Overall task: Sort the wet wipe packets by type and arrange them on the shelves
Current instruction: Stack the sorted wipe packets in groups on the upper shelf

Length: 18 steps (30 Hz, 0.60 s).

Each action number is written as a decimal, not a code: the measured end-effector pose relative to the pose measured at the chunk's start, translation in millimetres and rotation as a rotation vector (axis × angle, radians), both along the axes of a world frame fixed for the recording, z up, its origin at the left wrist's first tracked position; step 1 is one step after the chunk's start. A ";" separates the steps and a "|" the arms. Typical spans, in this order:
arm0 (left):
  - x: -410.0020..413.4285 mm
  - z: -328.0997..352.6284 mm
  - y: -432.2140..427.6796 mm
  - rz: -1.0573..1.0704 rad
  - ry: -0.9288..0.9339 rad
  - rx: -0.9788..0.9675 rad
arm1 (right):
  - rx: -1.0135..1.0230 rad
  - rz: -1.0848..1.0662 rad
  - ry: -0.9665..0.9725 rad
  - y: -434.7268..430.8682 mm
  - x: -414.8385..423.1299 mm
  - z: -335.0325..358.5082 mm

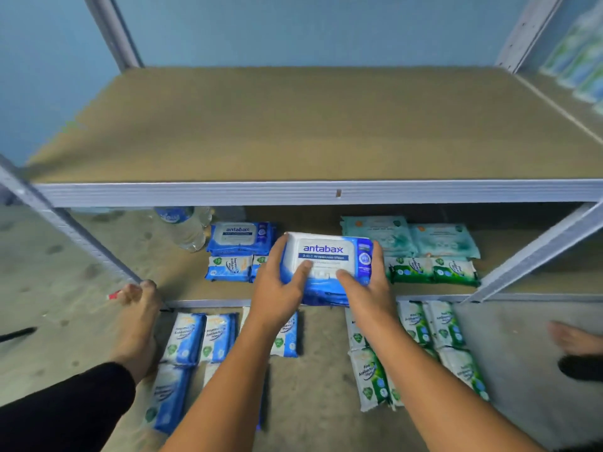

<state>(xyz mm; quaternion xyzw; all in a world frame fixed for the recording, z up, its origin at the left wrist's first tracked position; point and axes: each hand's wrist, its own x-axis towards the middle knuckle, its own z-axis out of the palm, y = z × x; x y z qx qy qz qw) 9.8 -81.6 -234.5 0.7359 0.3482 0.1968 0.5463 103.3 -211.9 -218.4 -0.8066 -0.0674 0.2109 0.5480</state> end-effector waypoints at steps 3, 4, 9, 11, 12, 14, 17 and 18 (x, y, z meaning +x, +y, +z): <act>-15.3 41.9 -5.2 -0.017 -0.021 0.069 | 0.038 0.011 -0.047 -15.3 -17.2 39.7; -19.8 58.2 -6.8 -0.027 -0.024 0.097 | 0.049 0.004 -0.073 -19.3 -22.8 54.2; -38.5 134.9 -10.5 -0.010 -0.090 0.238 | 0.124 -0.015 -0.197 -31.2 -38.1 130.6; -43.7 164.3 -10.4 0.027 -0.125 0.314 | 0.172 -0.006 -0.217 -30.7 -37.0 157.1; -45.3 178.0 -9.1 0.040 -0.140 0.340 | 0.205 0.002 -0.229 -29.0 -35.5 169.4; -46.6 201.1 -3.5 0.061 -0.161 0.380 | 0.269 0.028 -0.243 -23.0 -30.2 189.9; -41.1 224.2 12.5 0.098 -0.194 0.415 | 0.337 0.076 -0.279 -8.0 -17.6 210.0; -36.7 227.8 19.7 0.109 -0.194 0.427 | 0.351 0.088 -0.291 -1.4 -12.7 213.8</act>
